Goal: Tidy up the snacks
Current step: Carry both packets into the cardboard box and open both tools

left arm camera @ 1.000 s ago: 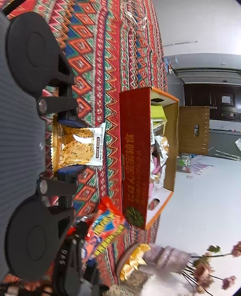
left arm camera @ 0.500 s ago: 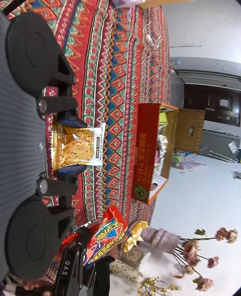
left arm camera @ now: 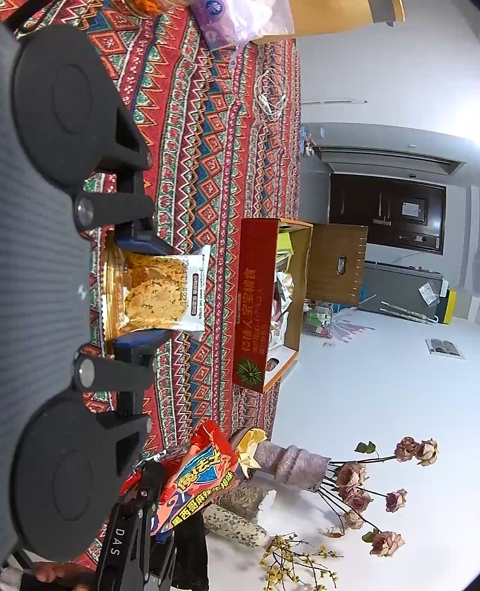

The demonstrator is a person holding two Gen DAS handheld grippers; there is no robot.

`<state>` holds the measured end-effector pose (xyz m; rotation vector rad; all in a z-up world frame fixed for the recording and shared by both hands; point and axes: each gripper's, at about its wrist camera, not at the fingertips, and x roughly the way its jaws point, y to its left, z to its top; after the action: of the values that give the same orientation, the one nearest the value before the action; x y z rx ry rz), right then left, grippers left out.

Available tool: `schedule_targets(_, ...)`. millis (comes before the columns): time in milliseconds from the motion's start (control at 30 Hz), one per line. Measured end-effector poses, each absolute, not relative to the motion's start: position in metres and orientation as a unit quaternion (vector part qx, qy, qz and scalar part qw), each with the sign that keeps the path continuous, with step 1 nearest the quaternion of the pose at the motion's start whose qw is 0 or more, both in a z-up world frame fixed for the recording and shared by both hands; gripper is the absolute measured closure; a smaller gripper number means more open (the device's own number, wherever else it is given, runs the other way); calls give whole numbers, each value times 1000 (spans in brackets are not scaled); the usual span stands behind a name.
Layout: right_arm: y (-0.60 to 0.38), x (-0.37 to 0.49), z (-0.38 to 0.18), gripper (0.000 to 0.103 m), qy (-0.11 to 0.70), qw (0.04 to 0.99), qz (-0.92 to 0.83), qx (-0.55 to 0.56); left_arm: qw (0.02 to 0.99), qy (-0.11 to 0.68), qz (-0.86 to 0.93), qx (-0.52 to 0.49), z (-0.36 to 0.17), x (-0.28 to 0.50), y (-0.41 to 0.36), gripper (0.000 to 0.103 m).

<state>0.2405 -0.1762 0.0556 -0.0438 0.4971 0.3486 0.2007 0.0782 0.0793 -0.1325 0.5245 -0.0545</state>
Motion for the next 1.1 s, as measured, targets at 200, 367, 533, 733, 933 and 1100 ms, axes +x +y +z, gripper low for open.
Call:
schedule_targets(200,-177,255,63,51,229,958,172,-28,970,237,-32,-53,94,218,77,62)
schedule_targets(367,-176,286,78,51,213,960,178,-43,972,221,-49,-56,113,253,82,62)
schedule_targets(533,-170,327,101,51,185,963,184,-67,976,208,-50,-43,126,301,86,62)
schedule_targets(733,-156,396,121,51,164,962,204,-80,978,196,-56,-56,140,370,100,62)
schedule_targets(933,-143,490,123,51,163,960,212,-80,981,183,-48,-45,142,450,108,62)
schedule_targets(1100,-130,590,103,51,211,954,202,-69,975,215,-19,-49,120,538,116,62)
